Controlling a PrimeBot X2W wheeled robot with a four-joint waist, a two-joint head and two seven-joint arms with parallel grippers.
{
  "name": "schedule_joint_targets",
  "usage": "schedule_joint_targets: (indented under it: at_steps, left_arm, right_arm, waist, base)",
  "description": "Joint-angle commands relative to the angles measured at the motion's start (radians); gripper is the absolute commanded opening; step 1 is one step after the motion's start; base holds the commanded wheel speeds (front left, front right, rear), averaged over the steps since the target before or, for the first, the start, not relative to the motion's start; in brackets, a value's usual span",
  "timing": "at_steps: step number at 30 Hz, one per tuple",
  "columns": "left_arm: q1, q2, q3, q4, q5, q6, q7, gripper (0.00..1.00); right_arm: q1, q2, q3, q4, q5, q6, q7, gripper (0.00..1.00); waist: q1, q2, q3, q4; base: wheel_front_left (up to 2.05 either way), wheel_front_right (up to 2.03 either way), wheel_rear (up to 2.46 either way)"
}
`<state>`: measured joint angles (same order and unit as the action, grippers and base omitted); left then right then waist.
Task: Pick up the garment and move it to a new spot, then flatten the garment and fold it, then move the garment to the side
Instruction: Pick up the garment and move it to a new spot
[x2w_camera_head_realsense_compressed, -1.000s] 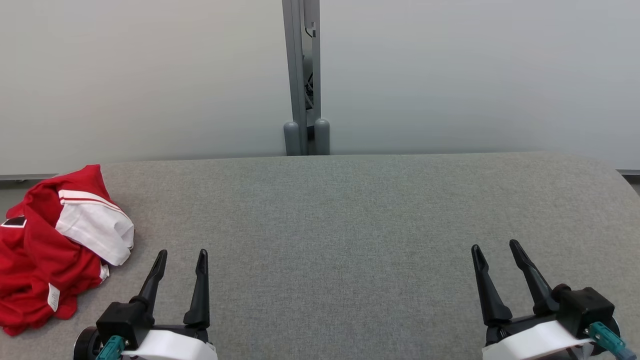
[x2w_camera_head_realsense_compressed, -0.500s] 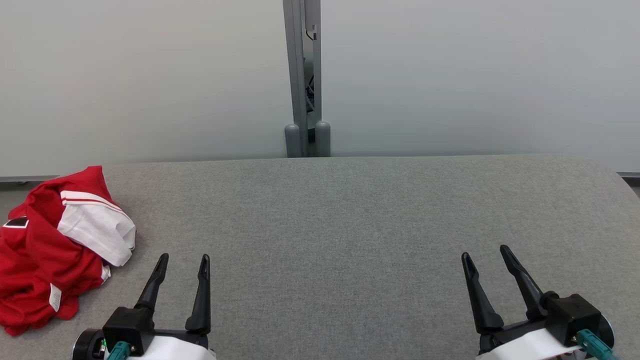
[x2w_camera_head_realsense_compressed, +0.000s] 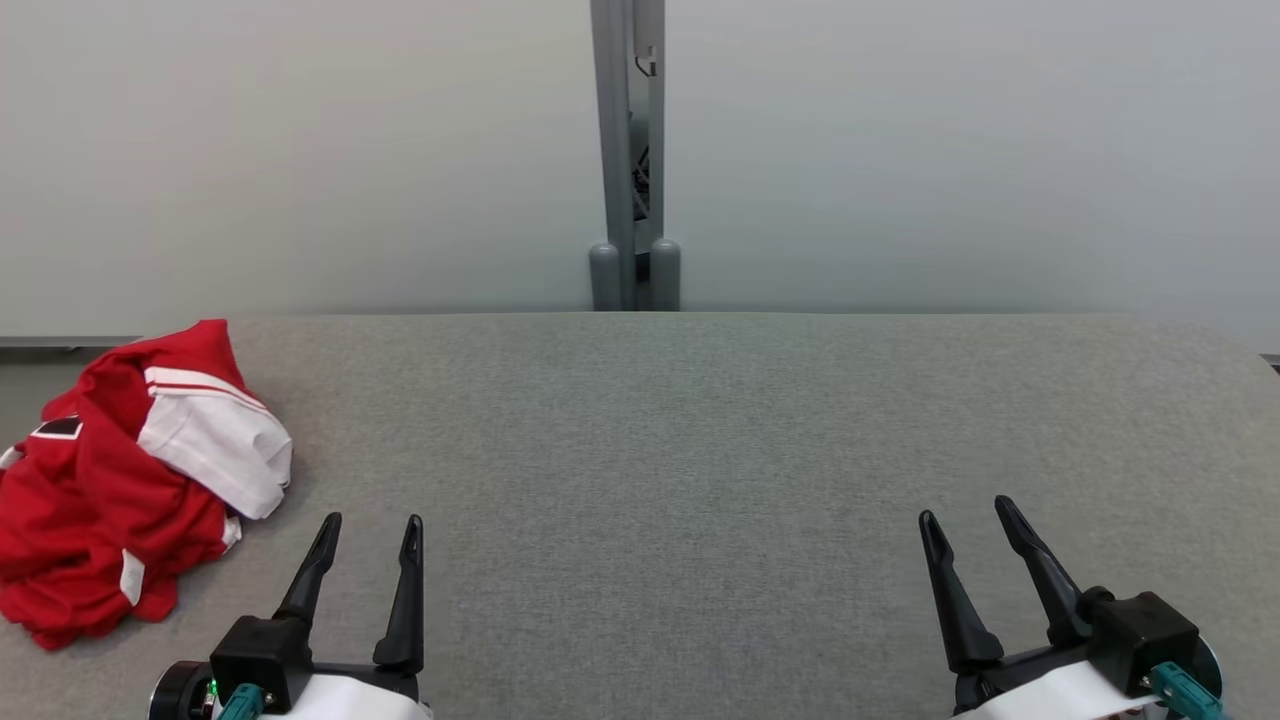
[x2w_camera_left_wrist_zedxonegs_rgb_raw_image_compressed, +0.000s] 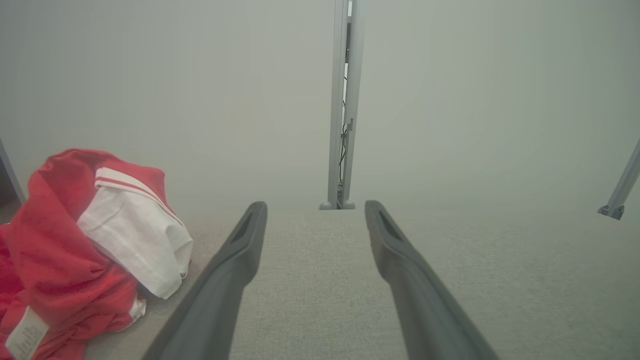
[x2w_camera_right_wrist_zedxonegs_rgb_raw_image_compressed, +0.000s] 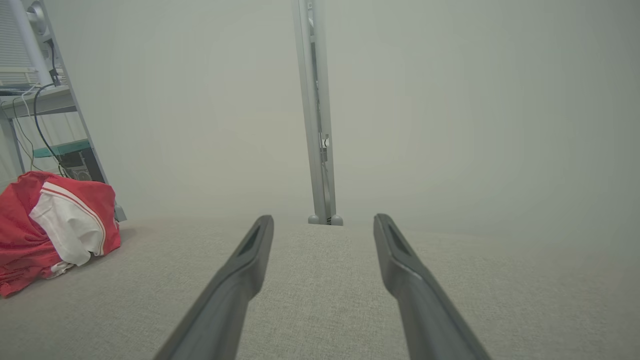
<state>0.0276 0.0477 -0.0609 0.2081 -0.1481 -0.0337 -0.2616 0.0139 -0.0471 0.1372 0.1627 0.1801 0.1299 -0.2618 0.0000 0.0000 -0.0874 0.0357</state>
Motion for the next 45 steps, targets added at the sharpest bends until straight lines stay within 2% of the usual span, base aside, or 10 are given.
schedule_joint_targets:
  at_steps: [1, 26, 37, 45]
  left_arm:
    - [-0.012, 0.005, 0.004, 0.002, 0.008, 0.004, -0.004, 1.0]
    - [-0.039, 0.005, 0.021, -0.025, 0.045, 0.047, -0.004, 1.0]
    - [-0.039, 0.005, 0.026, -0.022, 0.035, 0.064, -0.004, 1.0]
    - [-0.043, 0.005, 0.024, -0.025, 0.025, 0.071, -0.004, 1.0]
  right_arm:
    - [0.009, -0.006, 0.003, -0.001, 0.008, 0.001, -0.006, 1.0]
    - [0.009, -0.006, 0.038, -0.014, 0.008, 0.001, -0.006, 1.0]
    - [0.002, -0.006, 0.041, -0.013, 0.01, 0.001, -0.006, 1.0]
    - [0.0, -0.006, 0.038, -0.015, 0.003, 0.001, -0.006, 1.0]
  waist:
    - [0.0, 0.0, 0.001, 0.016]
    - [0.0, 0.0, 0.029, 0.306]
    - [0.0, 0.0, 0.035, 0.389]
    - [0.0, 0.0, 0.044, 0.415]
  base:
    - [0.0, 0.0, 0.0]
    - [0.0, 0.0, 0.0]
    - [0.0, 0.0, 0.0]
    - [0.0, 0.0, 0.0]
